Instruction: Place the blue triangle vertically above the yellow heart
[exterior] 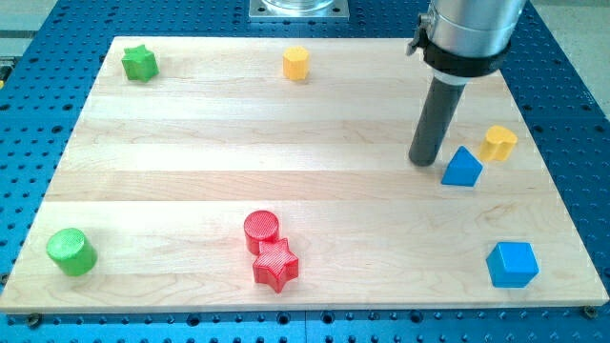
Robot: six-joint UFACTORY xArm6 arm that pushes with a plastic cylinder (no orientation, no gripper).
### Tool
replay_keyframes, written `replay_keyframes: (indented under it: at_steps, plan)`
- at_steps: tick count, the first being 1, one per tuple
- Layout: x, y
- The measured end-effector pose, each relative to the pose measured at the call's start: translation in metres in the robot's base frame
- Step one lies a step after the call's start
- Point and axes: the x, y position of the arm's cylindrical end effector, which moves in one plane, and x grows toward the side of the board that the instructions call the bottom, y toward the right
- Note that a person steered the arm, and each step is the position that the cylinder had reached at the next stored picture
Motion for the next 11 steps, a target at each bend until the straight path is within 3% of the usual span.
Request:
replay_keyframes:
  at_steps: [1, 3, 7, 8, 11]
  plan:
    - [0.002, -0.011]
    - [0.066, -0.012]
    - [0.074, 0.052]
    - [0.059, 0.053]
    - [-0.045, -0.004]
